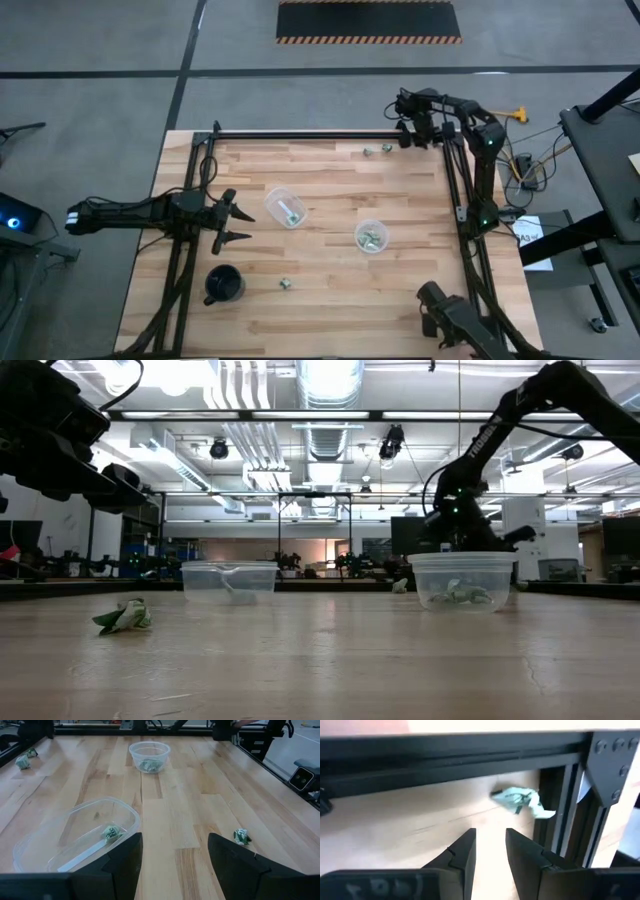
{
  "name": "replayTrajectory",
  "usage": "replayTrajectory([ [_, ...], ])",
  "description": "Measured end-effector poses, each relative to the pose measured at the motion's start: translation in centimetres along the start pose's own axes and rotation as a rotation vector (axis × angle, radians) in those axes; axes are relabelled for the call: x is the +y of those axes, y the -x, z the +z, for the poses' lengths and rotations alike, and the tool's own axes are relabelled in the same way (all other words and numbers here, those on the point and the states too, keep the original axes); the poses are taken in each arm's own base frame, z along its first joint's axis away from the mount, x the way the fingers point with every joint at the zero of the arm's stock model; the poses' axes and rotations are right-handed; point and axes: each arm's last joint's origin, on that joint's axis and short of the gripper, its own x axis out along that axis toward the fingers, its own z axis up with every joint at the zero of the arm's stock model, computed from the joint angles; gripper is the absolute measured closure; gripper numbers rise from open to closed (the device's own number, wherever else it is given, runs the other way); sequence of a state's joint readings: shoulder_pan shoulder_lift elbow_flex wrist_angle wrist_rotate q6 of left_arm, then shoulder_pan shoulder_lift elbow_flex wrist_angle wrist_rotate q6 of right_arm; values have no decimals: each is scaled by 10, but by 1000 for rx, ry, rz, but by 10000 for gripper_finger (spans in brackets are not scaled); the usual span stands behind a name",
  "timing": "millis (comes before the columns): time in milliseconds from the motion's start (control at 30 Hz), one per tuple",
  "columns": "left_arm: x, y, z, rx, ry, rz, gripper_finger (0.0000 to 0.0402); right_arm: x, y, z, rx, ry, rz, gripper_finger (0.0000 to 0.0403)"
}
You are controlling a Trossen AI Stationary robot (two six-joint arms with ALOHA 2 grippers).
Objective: Pick and place Stevia / Truvia into bins
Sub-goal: Put the right white stevia packet into the right transparent container
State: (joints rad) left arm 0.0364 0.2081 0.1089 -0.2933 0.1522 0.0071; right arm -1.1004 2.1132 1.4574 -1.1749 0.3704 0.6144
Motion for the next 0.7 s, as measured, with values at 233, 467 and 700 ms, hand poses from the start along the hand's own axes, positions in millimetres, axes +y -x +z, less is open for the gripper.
replayTrajectory([
  [233,0,0,0,1,0,0,193,14,7,-5,-84,32,-20,307],
  [467,0,0,0,0,0,0,193,20,11,-1,-178,39,-35,307],
  [700,0,0,0,0,0,0,193,15,19,1,-185,71,-94,307],
])
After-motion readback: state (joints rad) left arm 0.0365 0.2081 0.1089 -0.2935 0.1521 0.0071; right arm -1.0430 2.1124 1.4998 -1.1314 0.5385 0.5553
